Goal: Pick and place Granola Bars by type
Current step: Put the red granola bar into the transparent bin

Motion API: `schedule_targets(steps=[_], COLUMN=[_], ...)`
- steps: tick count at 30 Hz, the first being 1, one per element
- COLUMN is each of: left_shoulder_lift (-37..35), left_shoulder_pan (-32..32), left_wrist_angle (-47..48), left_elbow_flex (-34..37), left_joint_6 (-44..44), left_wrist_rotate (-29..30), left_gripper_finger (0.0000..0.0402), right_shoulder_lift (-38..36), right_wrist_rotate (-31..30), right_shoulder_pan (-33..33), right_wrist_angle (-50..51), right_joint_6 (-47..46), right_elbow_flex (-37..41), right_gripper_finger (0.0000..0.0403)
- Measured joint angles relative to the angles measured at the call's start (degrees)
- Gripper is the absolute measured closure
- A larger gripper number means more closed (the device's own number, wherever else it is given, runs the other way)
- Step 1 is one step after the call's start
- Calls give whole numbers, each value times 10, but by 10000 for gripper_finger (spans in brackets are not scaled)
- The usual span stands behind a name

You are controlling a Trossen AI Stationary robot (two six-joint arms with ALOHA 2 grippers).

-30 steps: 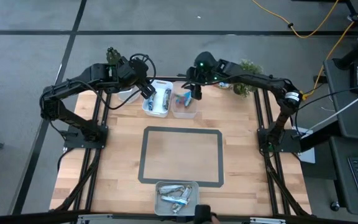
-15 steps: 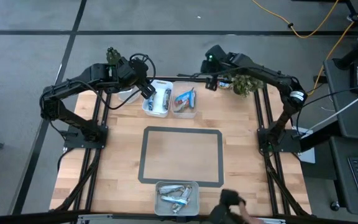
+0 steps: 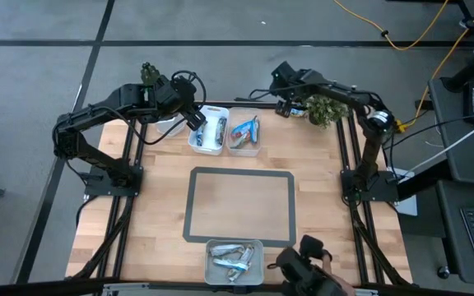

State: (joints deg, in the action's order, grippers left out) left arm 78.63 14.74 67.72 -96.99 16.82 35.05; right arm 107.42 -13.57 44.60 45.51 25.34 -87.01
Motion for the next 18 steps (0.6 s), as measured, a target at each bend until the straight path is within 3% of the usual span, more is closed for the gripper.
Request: schedule_targets(steps=[4, 7, 18], left_shoulder_lift=[0, 0, 0], left_shoulder_pan=[0, 0, 0], left_wrist_angle=[0, 0, 0], left_elbow_flex=[0, 0, 0], left_joint_6=[1, 10, 7], left_wrist_rotate=[-2, -5, -4], left_gripper_finger=[203, 203, 203], right_shoulder_lift=[38, 64, 112], right_wrist_rotate=[-22, -6, -23], right_shoulder_pan=[0, 1, 3], right_wrist_angle=[8, 22, 45], right_joint_6=[-14, -29, -70], right_elbow_flex=[0, 1, 0], right_gripper_finger=[134, 133, 87])
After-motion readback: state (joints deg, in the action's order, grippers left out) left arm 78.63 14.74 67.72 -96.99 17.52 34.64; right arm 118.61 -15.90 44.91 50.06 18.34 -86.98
